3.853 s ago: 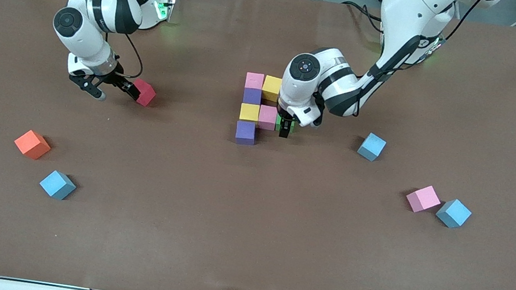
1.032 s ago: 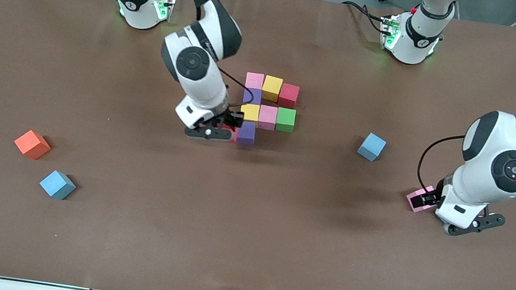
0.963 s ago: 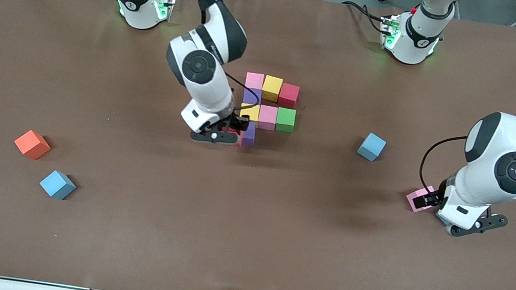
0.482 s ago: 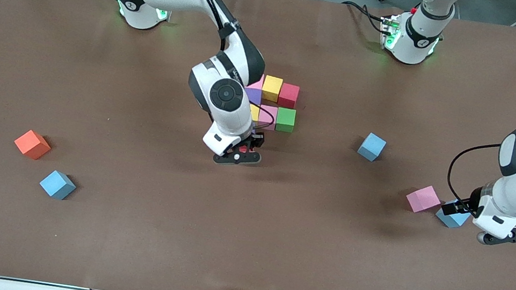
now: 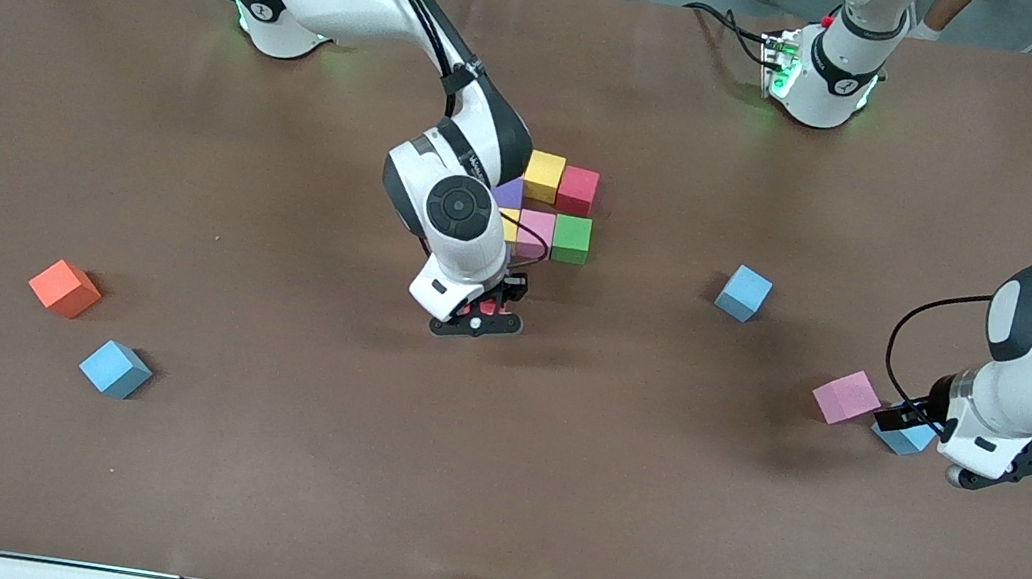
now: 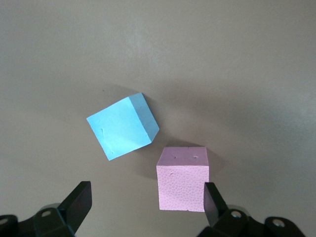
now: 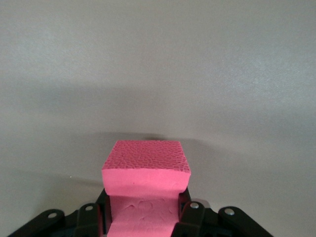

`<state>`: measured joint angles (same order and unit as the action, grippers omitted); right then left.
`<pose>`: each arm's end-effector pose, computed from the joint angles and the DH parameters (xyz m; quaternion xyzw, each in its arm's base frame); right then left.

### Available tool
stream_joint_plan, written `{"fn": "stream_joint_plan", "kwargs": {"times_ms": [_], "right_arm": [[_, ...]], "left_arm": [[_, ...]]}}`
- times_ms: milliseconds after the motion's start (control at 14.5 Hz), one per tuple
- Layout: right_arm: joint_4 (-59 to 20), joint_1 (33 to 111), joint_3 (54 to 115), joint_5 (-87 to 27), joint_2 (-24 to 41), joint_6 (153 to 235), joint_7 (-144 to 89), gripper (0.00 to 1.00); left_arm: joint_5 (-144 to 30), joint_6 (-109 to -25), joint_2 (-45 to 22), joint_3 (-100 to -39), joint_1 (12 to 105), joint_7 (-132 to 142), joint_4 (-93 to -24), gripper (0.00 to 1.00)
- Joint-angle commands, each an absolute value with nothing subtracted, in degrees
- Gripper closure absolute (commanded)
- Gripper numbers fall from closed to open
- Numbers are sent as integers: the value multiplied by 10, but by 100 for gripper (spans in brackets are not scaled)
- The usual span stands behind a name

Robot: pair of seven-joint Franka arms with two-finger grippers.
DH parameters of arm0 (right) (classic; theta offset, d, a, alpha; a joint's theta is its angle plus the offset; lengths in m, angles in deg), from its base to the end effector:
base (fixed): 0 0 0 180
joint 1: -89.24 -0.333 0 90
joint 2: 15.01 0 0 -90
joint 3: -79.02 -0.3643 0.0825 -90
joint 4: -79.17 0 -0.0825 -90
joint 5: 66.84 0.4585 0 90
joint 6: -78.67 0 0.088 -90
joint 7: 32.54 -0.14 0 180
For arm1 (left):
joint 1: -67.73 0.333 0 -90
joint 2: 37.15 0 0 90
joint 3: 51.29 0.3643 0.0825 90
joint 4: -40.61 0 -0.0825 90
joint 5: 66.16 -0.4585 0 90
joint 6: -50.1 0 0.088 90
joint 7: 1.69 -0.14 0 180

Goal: Arrange 11 blocks into digit 3

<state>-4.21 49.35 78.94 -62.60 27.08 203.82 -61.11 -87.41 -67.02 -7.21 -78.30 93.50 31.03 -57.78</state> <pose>0.6209 0.5264 0.2088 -0.9965 -0.0778 0.0196 0.0238 0.7296 0.0410 0.2679 -0.9776 -0.1966 0.0468 0.0592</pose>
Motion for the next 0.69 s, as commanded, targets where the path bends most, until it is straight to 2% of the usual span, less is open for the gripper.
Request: {"fn": "stream_joint_plan", "kwargs": {"times_ms": [0,619], "right_arm": [[-23,489,793,-634,290,2031,-621,100],[5,479,793,-634,312,1999,-656,100]], "left_arm": [[-873,-693,-87,-790,952,328,-611,0],[-873,-758,-79,-793,951,339,-644,0]]}}
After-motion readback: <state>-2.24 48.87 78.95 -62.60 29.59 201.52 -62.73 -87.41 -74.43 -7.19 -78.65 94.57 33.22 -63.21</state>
